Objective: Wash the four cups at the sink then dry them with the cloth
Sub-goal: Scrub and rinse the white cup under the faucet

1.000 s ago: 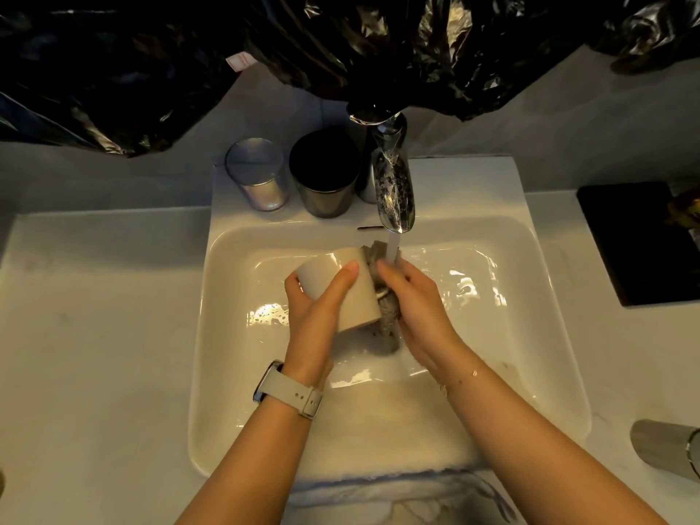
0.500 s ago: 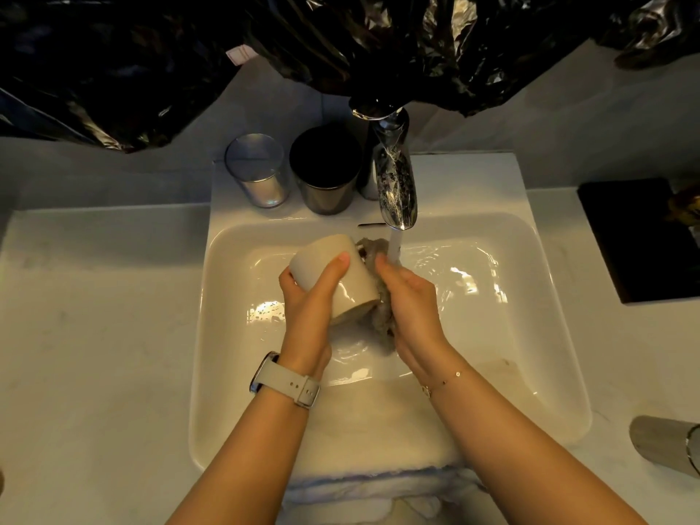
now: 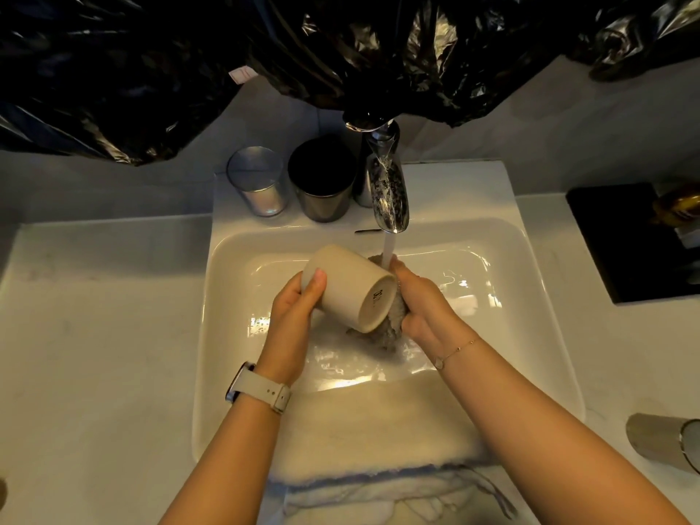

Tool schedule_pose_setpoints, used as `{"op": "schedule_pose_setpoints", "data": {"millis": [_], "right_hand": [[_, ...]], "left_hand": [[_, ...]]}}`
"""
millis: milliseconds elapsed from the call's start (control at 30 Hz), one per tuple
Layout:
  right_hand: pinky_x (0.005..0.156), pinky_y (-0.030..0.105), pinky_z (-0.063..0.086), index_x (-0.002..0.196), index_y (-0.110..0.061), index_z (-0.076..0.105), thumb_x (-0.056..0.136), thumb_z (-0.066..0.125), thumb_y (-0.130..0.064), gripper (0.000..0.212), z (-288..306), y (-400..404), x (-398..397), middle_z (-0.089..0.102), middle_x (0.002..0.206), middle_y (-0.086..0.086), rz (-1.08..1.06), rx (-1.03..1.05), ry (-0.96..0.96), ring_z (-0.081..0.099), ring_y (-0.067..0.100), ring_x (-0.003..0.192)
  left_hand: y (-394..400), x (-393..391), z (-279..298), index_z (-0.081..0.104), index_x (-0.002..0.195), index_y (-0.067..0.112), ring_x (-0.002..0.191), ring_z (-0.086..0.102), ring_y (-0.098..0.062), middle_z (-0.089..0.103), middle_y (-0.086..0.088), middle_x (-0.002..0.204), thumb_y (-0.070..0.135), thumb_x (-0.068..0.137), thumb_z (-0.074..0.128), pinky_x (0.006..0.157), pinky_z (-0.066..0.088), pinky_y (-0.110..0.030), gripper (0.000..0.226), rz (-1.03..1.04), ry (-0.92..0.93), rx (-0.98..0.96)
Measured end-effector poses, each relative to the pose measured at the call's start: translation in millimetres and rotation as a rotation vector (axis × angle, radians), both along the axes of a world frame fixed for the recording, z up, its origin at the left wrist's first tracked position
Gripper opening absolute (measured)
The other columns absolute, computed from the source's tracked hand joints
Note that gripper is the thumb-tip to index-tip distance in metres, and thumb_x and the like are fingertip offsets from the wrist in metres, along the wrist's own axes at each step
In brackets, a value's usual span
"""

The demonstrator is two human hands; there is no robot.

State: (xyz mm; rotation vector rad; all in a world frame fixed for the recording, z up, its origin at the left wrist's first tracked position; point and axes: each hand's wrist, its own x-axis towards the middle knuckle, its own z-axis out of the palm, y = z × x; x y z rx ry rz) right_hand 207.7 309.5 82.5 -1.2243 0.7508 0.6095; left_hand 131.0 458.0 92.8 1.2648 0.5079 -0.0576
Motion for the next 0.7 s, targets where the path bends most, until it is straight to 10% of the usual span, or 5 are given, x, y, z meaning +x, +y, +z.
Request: {"op": "schedule_pose_setpoints", "data": {"millis": [200,333,500,700], "right_hand": [[0.079,0.036,0.058,0.101,-0.005,0.069,0.092,0.063,-0.035,0.031,-2,-8,-14,0.072,0.087,0.012,-0.076,-0.002,-0.012,0.069,0.027,0.082],[0.077,0.033,0.051,0.082,-0.014,0.062,0.099,0.052,-0.03,0.025,9,-20,-40,0.066,0.08,0.0,-0.027,-0.321,-0.426,0.063,0.018,0.08],[0.076,0.013,0.046,0.107,-0.014,0.06,0.092,0.064,-0.015,0.016,25,-21,-45,0.064,0.096,-0.009,0.29,-0.441,-0.885,0.061,-0.001,0.088],[0.066,0.025,0.044,0.088,-0.011,0.066,0.086,0.069,-0.019,0.009,16,-22,-11,0.053,0.092,-0.004,0.462,-0.702,-1.091,0.055,0.009,0.079]], "left_hand": [[-15,20,-9,0.064,0.117,0.012,0.103,0.065,-0.019,0.068,-0.01,0.117,0.036,0.101,0.049,0.086,0.055,-0.034,0.033,0.196,0.2,-0.296],[-17,30,-14,0.059,0.123,0.011,0.093,0.067,-0.026,0.068,-0.013,0.113,0.037,0.102,0.047,0.069,0.059,-0.038,0.035,0.252,0.387,-0.42],[-30,33,-14,0.06,0.124,0.004,0.091,0.068,-0.03,0.07,-0.019,0.112,0.042,0.1,0.05,0.073,0.058,-0.041,0.046,0.24,0.472,-0.367],[-28,38,-16,0.065,0.11,0.01,0.096,0.07,-0.034,0.073,-0.017,0.106,0.053,0.091,0.061,0.078,0.059,-0.048,0.047,0.254,0.549,-0.348]]}}
